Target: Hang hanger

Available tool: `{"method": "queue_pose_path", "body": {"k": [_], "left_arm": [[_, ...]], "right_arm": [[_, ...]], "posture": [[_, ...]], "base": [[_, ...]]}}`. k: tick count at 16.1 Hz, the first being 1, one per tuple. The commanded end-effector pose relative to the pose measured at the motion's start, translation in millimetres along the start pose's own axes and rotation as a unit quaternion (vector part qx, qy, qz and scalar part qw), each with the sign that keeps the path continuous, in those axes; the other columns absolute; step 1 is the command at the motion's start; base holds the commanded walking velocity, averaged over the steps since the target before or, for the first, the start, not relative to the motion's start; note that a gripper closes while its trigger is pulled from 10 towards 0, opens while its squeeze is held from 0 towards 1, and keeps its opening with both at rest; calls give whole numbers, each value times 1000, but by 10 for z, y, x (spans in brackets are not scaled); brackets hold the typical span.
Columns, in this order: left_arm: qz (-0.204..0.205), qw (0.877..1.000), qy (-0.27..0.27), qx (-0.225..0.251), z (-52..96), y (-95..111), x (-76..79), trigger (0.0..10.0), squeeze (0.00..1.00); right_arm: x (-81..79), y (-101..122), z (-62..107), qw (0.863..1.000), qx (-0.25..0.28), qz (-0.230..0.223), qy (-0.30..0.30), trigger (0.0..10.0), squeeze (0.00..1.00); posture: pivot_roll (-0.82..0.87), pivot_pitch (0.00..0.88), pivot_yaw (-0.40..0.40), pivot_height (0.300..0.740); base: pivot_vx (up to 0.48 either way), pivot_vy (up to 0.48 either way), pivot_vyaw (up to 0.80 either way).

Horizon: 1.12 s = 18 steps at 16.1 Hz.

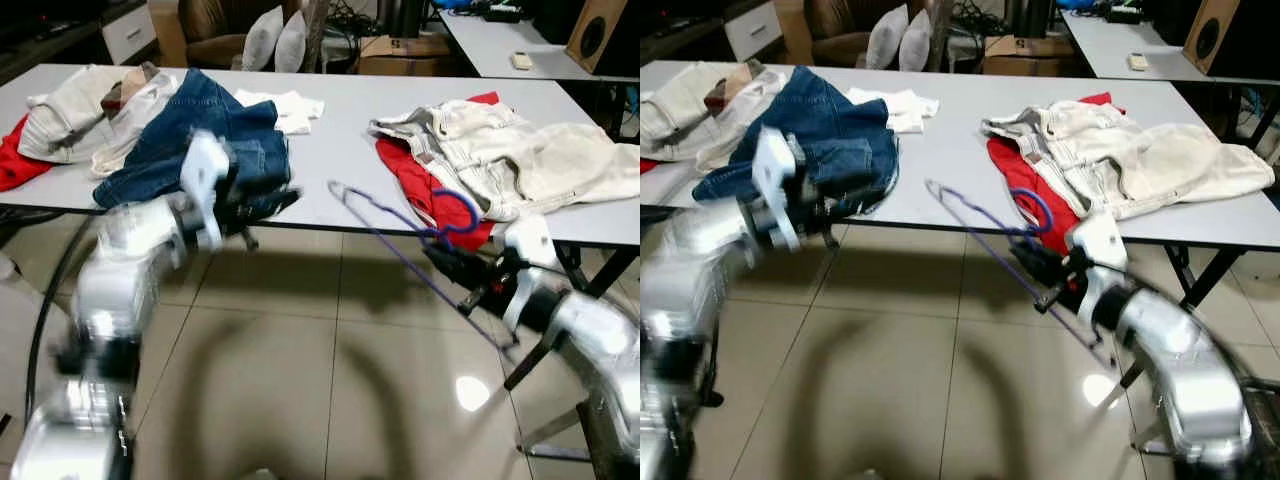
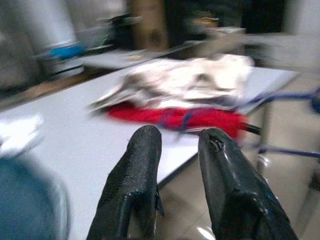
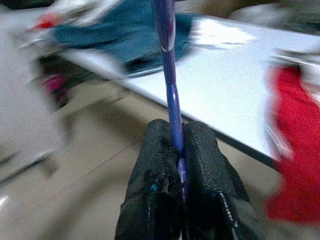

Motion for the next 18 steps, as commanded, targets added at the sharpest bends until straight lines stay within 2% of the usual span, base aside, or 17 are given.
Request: {"method": "queue_pose_path", "body": {"k": [1,2,3,4,5,6,7,8,9,11,12,13,14,16,18], "left_arm": [[13,994,94,-59,131,-293,36,10000,0],[22,989,122,-75,171,-389,62,10000,0],[24,981,162,-104,240,-526,121,10000,0],[31,977,177,-116,265,-584,155,10000,0],[24,973,192,-128,281,-636,218,10000,0],[35,969,203,-134,285,-669,271,10000,0],[56,964,220,-140,272,-699,383,10000,0],[54,964,219,-140,262,-697,406,10000,0],[42,967,208,-143,239,-720,466,10000,0],[35,967,206,-142,206,-726,487,10000,0],[33,968,208,-140,190,-715,479,10000,0],[35,968,209,-135,152,-691,474,10000,0],[36,968,212,-129,115,-660,462,10000,0],[32,968,216,-128,96,-645,441,10000,0],[28,967,217,-127,97,-630,433,10000,0]], "right_arm": [[149,-83,76,994,12,-13,-110,2549,0],[169,-140,94,990,12,-24,-136,8941,0],[201,-253,136,981,8,-46,-189,10000,0],[260,-324,175,971,1,-57,-232,10000,0],[345,-394,237,956,2,-54,-288,10000,0],[391,-449,254,947,-5,-45,-317,10000,0],[515,-474,313,919,4,-22,-394,10000,0],[533,-470,322,914,8,-29,-405,10000,0],[469,-407,268,930,37,-47,-362,10000,0],[340,-315,219,949,71,-66,-299,10000,0],[296,-284,203,953,82,-75,-281,10000,0],[167,-198,158,962,111,-101,-228,10000,0],[78,-154,123,970,120,-96,-191,10000,0],[104,-155,97,974,108,-60,-191,10000,0],[139,-120,95,973,116,-57,-193,10000,0]], "posture": [[-130,10,41,740],[-130,14,40,740],[-128,15,35,740],[-124,18,28,740],[-109,21,21,740],[-106,23,20,740],[-104,30,16,740],[-103,31,14,740],[-107,25,14,740],[-123,11,23,740],[-123,11,23,740],[-126,7,27,740],[-128,3,30,740],[-118,12,33,740],[-114,19,30,740]], "base": [[0,0,0],[0,0,0],[0,0,0],[0,0,0],[0,0,0],[0,0,0],[0,0,0],[0,0,0],[0,0,0],[0,0,0],[0,0,0],[0,0,0],[0,0,0],[0,0,0],[0,0,0]]}}
Point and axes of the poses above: a point about 5 cm out from each wrist's last joint towards the gripper, its own z axis pointing back from the gripper into the wrist, its own y axis along the axis of the wrist's last joint, x = y × z, the point moved 4 cm from there along -z, pointing out of the wrist towards the gripper, and after that the axes turned 12 degrees about -z, right-handed, at the moved point
